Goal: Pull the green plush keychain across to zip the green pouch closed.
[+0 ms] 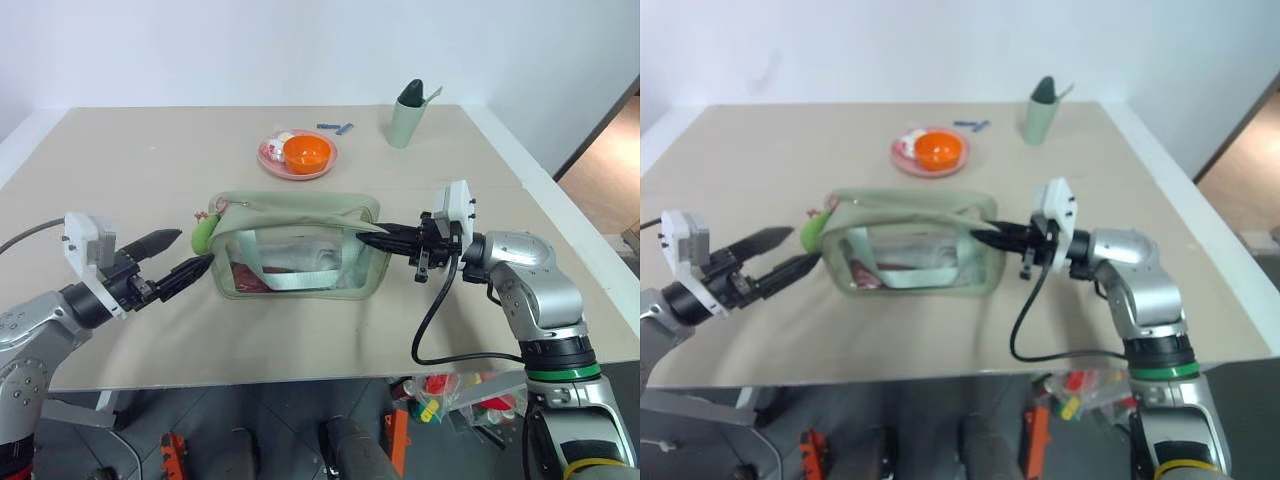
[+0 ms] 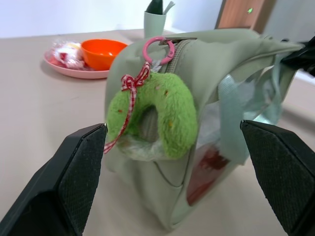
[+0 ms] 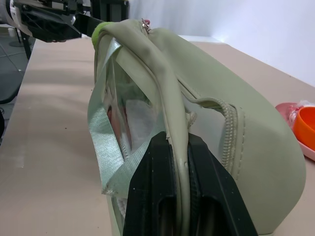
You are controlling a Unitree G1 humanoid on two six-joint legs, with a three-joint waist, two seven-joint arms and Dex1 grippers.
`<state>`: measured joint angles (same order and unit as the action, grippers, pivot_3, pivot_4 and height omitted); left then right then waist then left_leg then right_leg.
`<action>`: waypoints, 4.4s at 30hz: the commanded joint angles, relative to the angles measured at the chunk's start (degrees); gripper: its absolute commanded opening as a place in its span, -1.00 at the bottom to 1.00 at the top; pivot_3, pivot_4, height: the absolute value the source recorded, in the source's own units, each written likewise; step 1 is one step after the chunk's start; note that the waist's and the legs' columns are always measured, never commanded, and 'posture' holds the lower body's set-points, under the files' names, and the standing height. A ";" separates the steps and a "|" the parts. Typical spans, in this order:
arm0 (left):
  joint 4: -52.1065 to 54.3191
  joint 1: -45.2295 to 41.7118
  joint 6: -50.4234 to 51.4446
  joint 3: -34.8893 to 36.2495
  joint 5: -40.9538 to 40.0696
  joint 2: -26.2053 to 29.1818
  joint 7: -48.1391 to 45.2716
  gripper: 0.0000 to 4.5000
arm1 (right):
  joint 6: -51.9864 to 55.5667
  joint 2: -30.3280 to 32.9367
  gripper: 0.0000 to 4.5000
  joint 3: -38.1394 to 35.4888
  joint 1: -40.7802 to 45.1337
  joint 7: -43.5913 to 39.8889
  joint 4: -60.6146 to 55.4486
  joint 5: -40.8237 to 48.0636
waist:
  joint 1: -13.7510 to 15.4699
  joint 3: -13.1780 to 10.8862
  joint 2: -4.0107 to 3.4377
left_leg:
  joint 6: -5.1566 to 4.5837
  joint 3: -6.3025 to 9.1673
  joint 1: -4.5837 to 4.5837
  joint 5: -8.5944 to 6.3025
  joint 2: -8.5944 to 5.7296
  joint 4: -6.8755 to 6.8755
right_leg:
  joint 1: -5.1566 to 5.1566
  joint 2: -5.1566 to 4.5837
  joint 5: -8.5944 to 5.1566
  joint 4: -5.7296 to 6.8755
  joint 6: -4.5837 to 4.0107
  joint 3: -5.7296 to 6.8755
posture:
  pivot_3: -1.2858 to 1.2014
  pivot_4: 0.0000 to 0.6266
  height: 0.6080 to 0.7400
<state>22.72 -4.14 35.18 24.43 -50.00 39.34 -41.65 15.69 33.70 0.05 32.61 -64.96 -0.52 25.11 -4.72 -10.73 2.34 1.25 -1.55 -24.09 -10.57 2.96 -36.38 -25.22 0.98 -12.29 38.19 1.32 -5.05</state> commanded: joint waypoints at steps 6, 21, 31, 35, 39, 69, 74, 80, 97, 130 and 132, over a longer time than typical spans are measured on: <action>-3.51 -4.14 1.69 -0.23 -2.33 0.47 -0.77 -0.13 | -1.00 0.59 -1.00 0.16 -1.00 0.10 -2.84 -0.50 | -0.02 0.00 0.00 | 0.00 -0.03 0.01 0.00 -0.01 -0.01 | 0.01 0.01 0.01 0.00 0.01 -0.04 | 0.03 -0.52 1.00; -2.55 -8.40 6.11 0.81 -6.65 4.29 -1.47 -0.99 | -0.84 1.36 -1.00 0.08 -1.65 0.14 -3.64 -0.57 | 0.02 0.00 0.02 | 0.00 -0.01 -0.01 0.00 -0.02 -0.01 | 0.01 0.00 0.01 0.00 0.01 -0.04 | 0.03 -0.52 1.00; -1.35 -25.36 11.96 -7.02 -12.21 9.33 -3.71 -0.99 | -0.72 2.01 -1.00 0.25 -1.15 -0.14 -3.53 -0.81 | 0.13 -0.02 0.03 | 0.01 0.00 -0.06 -0.01 -0.08 0.00 | 0.01 -0.03 -0.02 -0.02 0.13 -0.04 | 0.03 -0.52 1.00; -2.53 -27.96 10.21 -13.52 -8.51 6.14 -6.50 -0.99 | -0.89 2.01 -1.00 0.45 -0.87 -0.07 -3.67 -0.96 | 0.17 -0.02 0.03 | 0.01 0.03 -0.08 -0.01 -0.08 0.00 | 0.02 0.00 0.02 -0.02 0.20 -0.03 | 0.03 -0.52 1.00; -6.66 -30.15 6.17 -19.22 -1.74 4.20 -11.39 -0.99 | -0.69 2.29 -1.00 0.57 -0.95 0.05 -4.24 -1.09 | 0.19 -0.02 0.03 | 0.01 0.06 -0.08 0.00 -0.08 0.00 | 0.00 0.03 0.05 -0.01 0.24 -0.03 | 0.03 -0.52 1.00; -17.28 -39.68 5.39 -21.45 7.33 -0.41 -15.96 0.03 | -2.43 1.71 -1.00 1.05 -0.36 0.08 -2.47 -2.15 | 0.26 -0.02 0.03 | 0.00 0.06 -0.11 0.00 -0.09 -0.06 | 0.01 0.03 0.17 -0.01 0.44 -0.08 | 0.03 -0.52 1.00; -13.56 -39.80 8.72 -20.87 5.01 3.12 -19.09 0.77 | -2.60 1.76 -1.00 1.41 0.02 -0.24 -2.10 -2.36 | 0.21 -0.02 0.03 | 0.00 0.07 -0.11 0.00 -0.08 -0.04 | 0.00 0.03 0.17 0.00 0.45 -0.07 | 0.03 -0.52 1.00; -4.17 -35.08 15.50 -17.72 -0.49 11.49 -21.18 1.00 | -2.77 2.18 -1.00 1.51 0.50 -0.74 -1.43 -2.49 | 0.07 -0.02 0.03 | 0.00 0.08 -0.10 0.00 -0.05 0.05 | -0.03 0.05 0.12 0.01 0.43 -0.05 | 0.03 -0.52 1.00; 7.17 -13.15 12.01 2.07 -0.49 10.88 -6.65 1.00 | -3.79 0.63 -1.00 2.00 3.24 -2.86 0.87 -1.67 | -0.28 -0.03 0.04 | 0.00 0.08 -0.06 0.00 0.03 0.05 | -0.04 0.06 0.01 0.02 0.16 0.02 | 0.03 -0.52 1.00; 1.06 -10.33 -3.51 -12.17 12.59 -3.03 1.06 -1.00 | 14.99 4.25 0.66 -0.02 9.98 0.03 -13.98 8.99 | 0.35 -0.03 0.04 | 0.00 -0.03 -0.05 0.00 -0.06 -0.03 | -0.01 0.03 0.07 0.00 0.11 -0.20 | 0.03 -0.52 1.00; 1.11 -10.98 -3.39 -12.76 12.61 -3.45 1.51 -1.00 | 14.67 3.50 0.95 1.01 11.50 0.72 -15.10 8.57 | 0.37 -0.01 0.06 | 0.00 -0.01 -0.05 0.00 -0.06 -0.04 | 0.01 0.03 0.07 -0.01 0.12 -0.17 | 0.03 -0.52 1.00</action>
<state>23.05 -14.34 32.05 12.29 -37.34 36.36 -40.35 30.26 37.51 1.81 42.95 -64.87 -13.31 32.86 -4.35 -10.75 2.40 1.25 -1.55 -24.14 -10.57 2.91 -36.42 -25.21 1.01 -12.22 38.16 1.44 -5.21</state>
